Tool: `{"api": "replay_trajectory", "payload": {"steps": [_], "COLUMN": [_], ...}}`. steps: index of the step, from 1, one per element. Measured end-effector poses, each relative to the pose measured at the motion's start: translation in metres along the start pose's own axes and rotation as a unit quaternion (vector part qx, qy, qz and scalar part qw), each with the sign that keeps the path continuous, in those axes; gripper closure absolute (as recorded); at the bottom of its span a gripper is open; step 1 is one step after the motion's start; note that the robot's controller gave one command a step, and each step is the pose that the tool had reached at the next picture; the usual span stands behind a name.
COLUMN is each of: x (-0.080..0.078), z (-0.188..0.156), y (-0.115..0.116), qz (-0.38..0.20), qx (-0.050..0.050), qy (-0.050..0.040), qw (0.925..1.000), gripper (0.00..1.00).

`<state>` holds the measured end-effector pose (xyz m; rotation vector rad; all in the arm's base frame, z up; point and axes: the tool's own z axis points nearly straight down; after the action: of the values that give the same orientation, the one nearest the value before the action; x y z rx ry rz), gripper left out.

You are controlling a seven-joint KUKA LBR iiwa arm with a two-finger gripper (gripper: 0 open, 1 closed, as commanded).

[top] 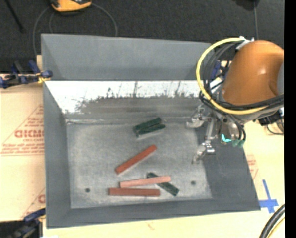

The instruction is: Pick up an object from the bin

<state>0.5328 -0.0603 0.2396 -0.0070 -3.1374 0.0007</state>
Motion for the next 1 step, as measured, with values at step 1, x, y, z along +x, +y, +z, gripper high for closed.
{"api": "replay_trajectory", "payload": {"steps": [1], "x": [-0.0015], "z": [-0.0040], "y": [0.0002], "qz": [-0.001], "qx": [0.001], "qy": [-0.0039], "qw": [1.0000], "gripper": [0.00]}}
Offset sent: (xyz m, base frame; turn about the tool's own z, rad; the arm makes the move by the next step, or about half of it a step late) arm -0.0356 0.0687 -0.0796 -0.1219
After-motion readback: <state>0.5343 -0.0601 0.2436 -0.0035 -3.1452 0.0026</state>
